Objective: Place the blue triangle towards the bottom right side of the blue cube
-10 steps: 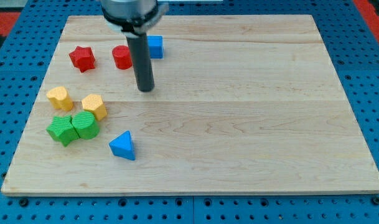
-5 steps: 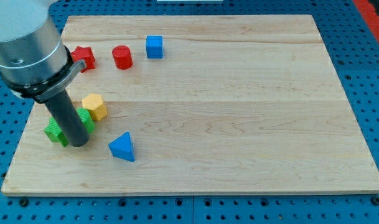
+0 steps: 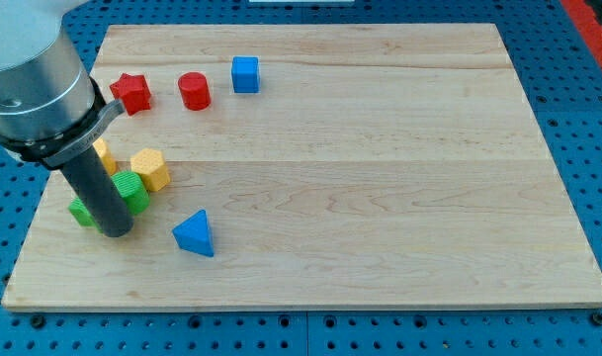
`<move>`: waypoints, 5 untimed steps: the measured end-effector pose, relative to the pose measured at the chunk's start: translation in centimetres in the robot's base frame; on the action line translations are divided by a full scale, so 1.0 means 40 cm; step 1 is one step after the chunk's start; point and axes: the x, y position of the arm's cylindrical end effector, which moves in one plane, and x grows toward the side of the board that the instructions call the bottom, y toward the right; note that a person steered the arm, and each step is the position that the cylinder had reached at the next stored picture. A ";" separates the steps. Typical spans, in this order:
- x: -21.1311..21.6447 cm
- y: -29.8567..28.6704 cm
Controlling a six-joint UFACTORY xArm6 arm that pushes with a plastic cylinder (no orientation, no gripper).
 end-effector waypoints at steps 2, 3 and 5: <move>0.004 0.000; 0.009 0.000; 0.013 0.000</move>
